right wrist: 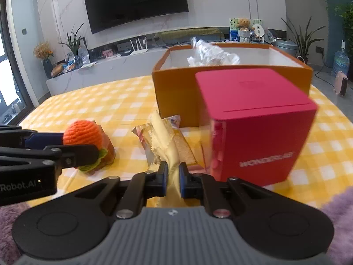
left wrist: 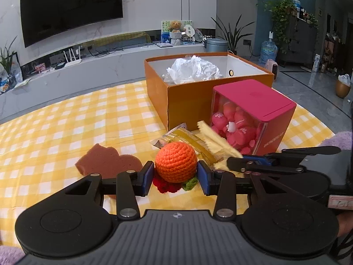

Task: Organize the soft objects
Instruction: 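Carry the cloth and crocheted ball over the orange box and release both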

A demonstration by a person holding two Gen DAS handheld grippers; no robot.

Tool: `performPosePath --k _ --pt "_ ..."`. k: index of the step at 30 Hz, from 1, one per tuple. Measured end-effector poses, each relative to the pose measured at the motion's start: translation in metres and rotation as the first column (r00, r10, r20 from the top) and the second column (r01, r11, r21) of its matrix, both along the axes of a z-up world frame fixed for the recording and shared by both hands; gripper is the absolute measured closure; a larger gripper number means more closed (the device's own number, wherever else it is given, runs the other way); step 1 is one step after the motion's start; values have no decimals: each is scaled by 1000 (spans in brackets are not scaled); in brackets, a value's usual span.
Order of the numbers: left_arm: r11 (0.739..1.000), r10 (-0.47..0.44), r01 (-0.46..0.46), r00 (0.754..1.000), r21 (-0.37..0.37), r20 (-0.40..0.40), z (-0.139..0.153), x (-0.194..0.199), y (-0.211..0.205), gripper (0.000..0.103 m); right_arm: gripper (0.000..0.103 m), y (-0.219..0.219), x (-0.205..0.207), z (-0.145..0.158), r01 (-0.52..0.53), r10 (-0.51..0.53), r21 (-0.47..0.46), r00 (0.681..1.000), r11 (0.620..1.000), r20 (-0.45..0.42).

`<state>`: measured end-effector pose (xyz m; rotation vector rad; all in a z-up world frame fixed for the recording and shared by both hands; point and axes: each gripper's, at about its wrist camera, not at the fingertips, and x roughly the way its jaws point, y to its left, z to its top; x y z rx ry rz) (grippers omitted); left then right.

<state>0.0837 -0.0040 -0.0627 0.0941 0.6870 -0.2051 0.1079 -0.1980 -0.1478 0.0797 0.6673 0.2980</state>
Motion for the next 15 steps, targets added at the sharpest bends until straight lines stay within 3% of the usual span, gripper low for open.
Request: performPosePath --k 8,15 --pt "999 -12 15 998 -38 67 30 -25 -19 55 94 -37 -34 26 41 -44 62 998 997 45" --pt "993 -100 108 988 -56 120 55 -23 -54 55 94 -79 -41 56 126 -135 113 988 986 75"
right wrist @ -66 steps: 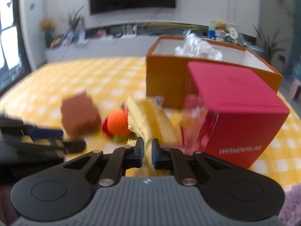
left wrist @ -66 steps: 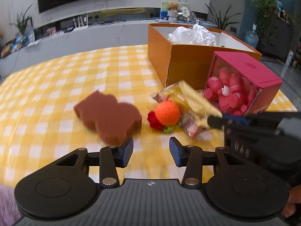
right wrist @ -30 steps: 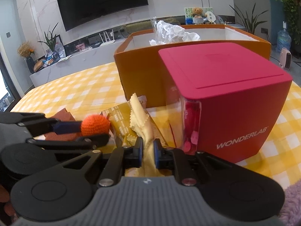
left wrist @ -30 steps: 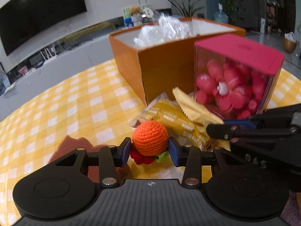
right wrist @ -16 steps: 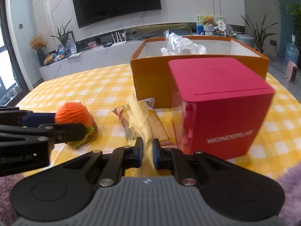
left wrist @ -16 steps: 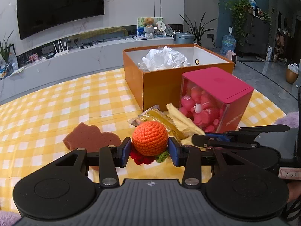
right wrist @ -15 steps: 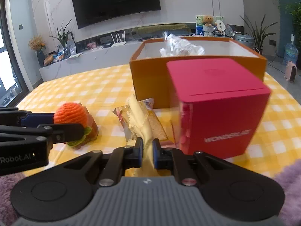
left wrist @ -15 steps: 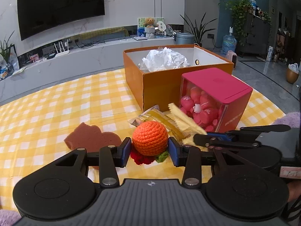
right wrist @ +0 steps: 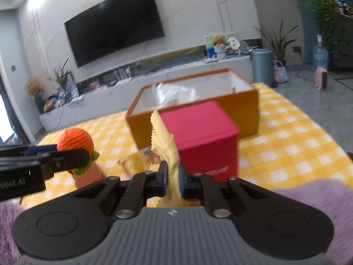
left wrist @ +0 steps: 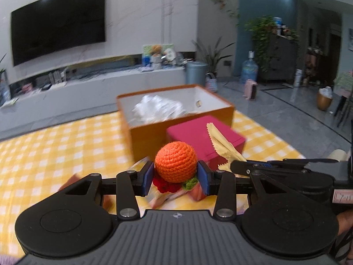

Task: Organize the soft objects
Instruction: 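Carry the cloth and crocheted ball over the orange box and release both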

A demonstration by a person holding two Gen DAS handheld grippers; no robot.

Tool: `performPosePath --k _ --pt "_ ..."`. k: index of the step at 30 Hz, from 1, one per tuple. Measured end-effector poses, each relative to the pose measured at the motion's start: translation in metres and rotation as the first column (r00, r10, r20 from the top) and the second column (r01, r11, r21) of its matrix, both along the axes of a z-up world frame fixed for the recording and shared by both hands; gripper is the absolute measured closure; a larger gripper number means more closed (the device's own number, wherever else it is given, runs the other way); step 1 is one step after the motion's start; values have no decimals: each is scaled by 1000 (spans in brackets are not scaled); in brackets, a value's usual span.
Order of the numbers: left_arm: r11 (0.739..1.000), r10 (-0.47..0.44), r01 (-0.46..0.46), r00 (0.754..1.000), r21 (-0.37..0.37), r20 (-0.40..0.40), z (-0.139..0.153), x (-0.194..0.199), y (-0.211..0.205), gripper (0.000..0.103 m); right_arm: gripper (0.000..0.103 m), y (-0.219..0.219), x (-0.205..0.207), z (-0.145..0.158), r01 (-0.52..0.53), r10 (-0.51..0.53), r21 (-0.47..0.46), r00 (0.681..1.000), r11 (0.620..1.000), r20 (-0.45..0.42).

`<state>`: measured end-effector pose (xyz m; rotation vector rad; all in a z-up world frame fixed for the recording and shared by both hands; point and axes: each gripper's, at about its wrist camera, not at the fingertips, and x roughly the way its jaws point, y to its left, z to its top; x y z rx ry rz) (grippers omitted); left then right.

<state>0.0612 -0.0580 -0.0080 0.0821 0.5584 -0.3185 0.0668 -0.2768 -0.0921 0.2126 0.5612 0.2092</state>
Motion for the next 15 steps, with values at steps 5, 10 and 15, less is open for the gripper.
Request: performPosePath --k 5,10,15 --pt "998 -53 54 998 -28 30 20 14 -25 55 94 -24 6 27 38 -38 -1 998 999 47" --pt "996 -83 84 993 -18 78 38 36 -47 55 94 -37 21 54 42 -37 -43 993 998 114" --pt "996 -88 91 991 -25 100 47 65 -59 55 94 -45 48 73 26 -7 -127 989 991 149"
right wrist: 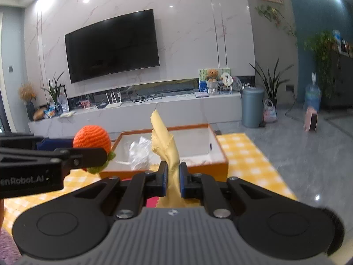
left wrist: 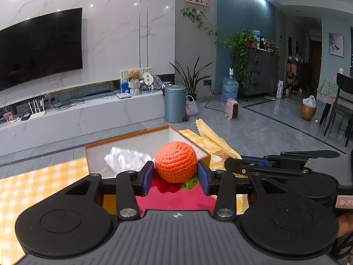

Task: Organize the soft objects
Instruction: 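Carry the cloth and crocheted ball over the orange box and release both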

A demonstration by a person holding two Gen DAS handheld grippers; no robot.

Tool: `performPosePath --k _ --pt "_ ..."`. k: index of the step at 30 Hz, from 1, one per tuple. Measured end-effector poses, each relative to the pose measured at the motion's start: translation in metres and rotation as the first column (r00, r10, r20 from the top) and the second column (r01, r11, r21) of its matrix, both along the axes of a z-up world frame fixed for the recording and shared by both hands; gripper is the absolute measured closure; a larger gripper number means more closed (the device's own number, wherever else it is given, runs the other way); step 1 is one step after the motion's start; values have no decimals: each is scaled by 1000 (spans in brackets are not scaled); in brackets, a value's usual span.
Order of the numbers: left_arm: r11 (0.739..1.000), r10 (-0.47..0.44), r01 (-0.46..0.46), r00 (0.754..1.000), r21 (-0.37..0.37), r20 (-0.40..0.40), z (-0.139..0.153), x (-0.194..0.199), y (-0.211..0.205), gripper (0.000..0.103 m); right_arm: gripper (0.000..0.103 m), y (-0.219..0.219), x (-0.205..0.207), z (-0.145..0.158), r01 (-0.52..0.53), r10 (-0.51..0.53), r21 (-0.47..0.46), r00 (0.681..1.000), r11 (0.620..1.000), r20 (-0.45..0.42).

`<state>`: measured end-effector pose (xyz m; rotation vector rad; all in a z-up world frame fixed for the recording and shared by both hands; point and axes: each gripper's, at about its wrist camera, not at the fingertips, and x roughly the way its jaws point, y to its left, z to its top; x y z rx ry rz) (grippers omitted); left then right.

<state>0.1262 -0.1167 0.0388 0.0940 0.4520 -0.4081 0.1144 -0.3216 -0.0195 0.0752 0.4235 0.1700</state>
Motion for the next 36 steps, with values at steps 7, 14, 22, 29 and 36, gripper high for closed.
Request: performPosePath --k 7,14,22,29,36 --pt "999 32 -32 999 -7 -31 3 48 -15 55 94 -9 65 12 -21 18 -127 999 992 -30" --pt "999 45 -45 996 9 -76 -8 99 -22 55 94 -11 132 6 -38 16 -224 995 974 -100" --pt "999 31 -33 975 -5 -220 -44 148 -19 55 94 -9 200 -36 -68 -7 -316 973 946 -230" --pt "999 50 -53 962 -2 -267 -66 171 -20 55 94 -5 233 -68 -72 -48 -365 949 928 -311" --pt "998 59 -52 949 31 -308 -86 178 -18 55 91 -6 239 -83 -97 -46 -388 938 916 -343"
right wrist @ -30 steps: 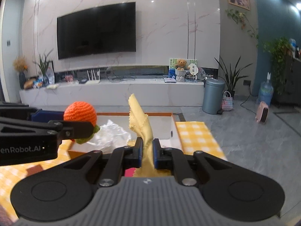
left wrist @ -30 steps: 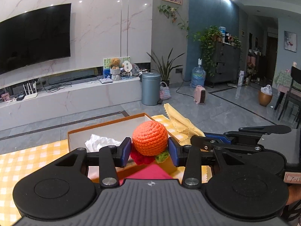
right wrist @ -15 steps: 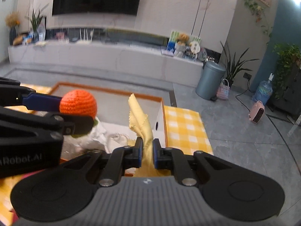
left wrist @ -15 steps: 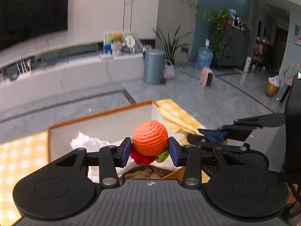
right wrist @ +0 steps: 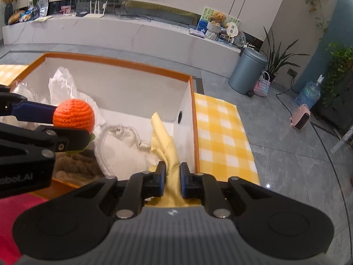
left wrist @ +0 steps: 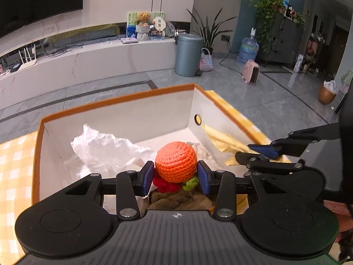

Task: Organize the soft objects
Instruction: 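Carry the cloth and crocheted ball over the orange box and release both, then move both tools back over the table toward the brown sponge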

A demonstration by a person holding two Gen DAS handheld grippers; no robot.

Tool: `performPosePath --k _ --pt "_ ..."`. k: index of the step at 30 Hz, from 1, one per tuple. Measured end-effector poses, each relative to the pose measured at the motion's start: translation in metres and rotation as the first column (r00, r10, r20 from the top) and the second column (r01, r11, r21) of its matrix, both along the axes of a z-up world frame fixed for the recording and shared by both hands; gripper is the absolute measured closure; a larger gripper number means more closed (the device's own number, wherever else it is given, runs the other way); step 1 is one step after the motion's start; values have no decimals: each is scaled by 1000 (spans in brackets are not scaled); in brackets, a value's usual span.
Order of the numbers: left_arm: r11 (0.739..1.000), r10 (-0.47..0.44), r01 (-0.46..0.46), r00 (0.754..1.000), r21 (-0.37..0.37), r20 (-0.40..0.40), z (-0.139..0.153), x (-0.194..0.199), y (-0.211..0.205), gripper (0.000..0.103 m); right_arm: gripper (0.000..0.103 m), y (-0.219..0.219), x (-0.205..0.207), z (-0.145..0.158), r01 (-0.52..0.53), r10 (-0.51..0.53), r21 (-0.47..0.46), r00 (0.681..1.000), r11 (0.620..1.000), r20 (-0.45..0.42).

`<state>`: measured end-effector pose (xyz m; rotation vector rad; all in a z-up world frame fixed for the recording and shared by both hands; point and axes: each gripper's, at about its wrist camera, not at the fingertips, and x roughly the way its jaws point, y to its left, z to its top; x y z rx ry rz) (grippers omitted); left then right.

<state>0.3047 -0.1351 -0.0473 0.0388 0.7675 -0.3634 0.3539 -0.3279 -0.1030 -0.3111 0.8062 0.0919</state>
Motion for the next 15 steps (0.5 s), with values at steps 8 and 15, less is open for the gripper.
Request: performPosePath --k 8,15 --pt "999 16 -16 1000 -46 8 10 -9 11 45 75 6 -11 12 -40 41 -17 999 999 20" --pt "995 39 -28 992 -94 116 47 -31 19 26 52 5 -36 45 -13 11 53 999 998 43"
